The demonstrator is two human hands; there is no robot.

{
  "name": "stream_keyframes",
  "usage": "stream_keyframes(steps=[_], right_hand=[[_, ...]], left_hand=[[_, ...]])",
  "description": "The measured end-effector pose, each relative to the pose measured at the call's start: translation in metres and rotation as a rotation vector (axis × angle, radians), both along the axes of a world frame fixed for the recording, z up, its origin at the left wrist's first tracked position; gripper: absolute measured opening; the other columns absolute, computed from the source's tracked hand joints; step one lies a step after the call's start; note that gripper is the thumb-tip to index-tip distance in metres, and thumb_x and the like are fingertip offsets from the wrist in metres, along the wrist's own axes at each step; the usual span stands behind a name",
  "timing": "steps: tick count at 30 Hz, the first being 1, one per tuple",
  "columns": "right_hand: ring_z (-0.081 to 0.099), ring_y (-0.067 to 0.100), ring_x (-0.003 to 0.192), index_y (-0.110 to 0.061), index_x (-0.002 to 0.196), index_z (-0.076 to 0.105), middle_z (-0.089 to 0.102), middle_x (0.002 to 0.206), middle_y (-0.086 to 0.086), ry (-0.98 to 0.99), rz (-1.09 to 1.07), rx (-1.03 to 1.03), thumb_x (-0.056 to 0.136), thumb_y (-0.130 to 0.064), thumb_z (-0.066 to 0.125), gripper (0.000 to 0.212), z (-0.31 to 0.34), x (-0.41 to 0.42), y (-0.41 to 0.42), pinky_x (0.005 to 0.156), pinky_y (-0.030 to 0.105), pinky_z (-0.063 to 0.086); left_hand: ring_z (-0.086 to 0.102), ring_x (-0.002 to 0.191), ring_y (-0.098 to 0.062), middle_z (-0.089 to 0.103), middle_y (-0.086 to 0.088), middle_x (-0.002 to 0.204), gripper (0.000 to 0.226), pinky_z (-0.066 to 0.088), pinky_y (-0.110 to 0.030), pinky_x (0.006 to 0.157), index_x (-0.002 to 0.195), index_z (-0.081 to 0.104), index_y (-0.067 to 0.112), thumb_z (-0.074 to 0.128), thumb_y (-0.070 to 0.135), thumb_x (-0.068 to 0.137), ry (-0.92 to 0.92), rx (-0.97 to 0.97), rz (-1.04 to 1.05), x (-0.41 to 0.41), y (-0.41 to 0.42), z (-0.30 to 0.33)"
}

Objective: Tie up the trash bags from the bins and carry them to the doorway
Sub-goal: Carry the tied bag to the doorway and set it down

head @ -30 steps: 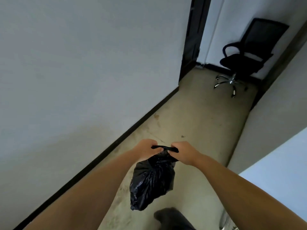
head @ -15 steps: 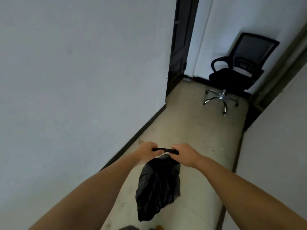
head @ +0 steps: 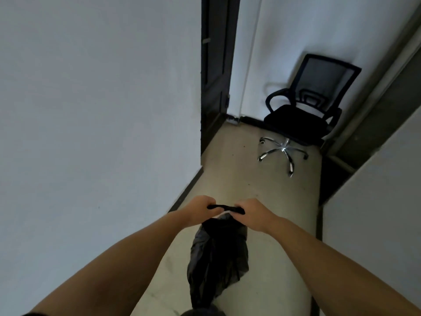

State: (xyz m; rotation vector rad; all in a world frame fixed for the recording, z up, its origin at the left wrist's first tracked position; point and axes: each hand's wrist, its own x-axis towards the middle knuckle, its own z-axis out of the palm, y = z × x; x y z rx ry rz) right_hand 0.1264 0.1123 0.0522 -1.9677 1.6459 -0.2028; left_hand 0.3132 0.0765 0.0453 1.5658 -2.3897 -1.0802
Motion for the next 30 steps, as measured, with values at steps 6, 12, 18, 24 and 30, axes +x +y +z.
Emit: stream_keyframes(steps=[6, 12, 18, 24, 30], right_hand=[[0.051, 0.02, 0.067, -0.01, 0.076, 0.056, 0.051, 0.067, 0.0, -0.004, -0.039, 0.028, 0.091, -0.025, 0.055, 0.021, -0.002, -0.026, -0.112, 0.057, 0.027, 0.035], [0.046, 0.007, 0.058, -0.026, 0.066, 0.048, 0.046, 0.063, -0.01, -0.03, 0.021, 0.093, 0.092, -0.024, 0.055, 0.028, -0.011, -0.044, -0.22, 0.051, 0.014, 0.033], [0.051, 0.013, 0.064, -0.014, 0.08, 0.058, 0.056, 0.071, 0.001, -0.106, 0.103, 0.176, 0.09, -0.035, 0.058, 0.023, -0.03, -0.069, -0.345, 0.054, 0.019, 0.035], [0.06, 0.018, 0.081, -0.009, 0.091, 0.064, 0.065, 0.086, 0.004, -0.17, 0.194, 0.255, 0.095, -0.03, 0.049, 0.026, -0.046, -0.081, -0.446, 0.069, 0.027, 0.045], [0.049, 0.006, 0.064, -0.01, 0.099, 0.064, 0.056, 0.078, -0.003, -0.133, 0.224, 0.317, 0.098, -0.031, 0.044, 0.029, -0.099, -0.056, -0.522, 0.055, 0.014, 0.032]], left_hand=[[0.038, 0.053, -0.008, 0.04, 0.004, 0.058, 0.036, 0.027, -0.022, 0.052, 0.066, 0.046, 0.014, 0.055, 0.038, 0.092, -0.012, 0.04, -0.038, -0.029, -0.12, 0.002], [0.043, 0.066, -0.015, 0.042, 0.004, 0.062, 0.031, 0.028, -0.022, 0.054, 0.074, 0.052, 0.012, 0.053, 0.036, 0.093, -0.023, 0.073, 0.025, -0.046, -0.217, -0.019], [0.047, 0.067, -0.014, 0.052, -0.002, 0.073, 0.034, 0.033, -0.026, 0.059, 0.084, 0.062, 0.008, 0.053, 0.041, 0.091, -0.031, 0.124, 0.208, -0.066, -0.322, -0.045], [0.05, 0.081, -0.018, 0.055, -0.006, 0.083, 0.029, 0.034, -0.027, 0.066, 0.083, 0.056, 0.013, 0.051, 0.04, 0.093, -0.062, 0.197, 0.319, -0.08, -0.402, -0.064], [0.059, 0.103, -0.023, 0.064, -0.007, 0.109, 0.033, 0.043, -0.029, 0.084, 0.106, 0.061, 0.008, 0.05, 0.037, 0.094, -0.138, 0.259, 0.232, -0.062, -0.477, -0.102]])
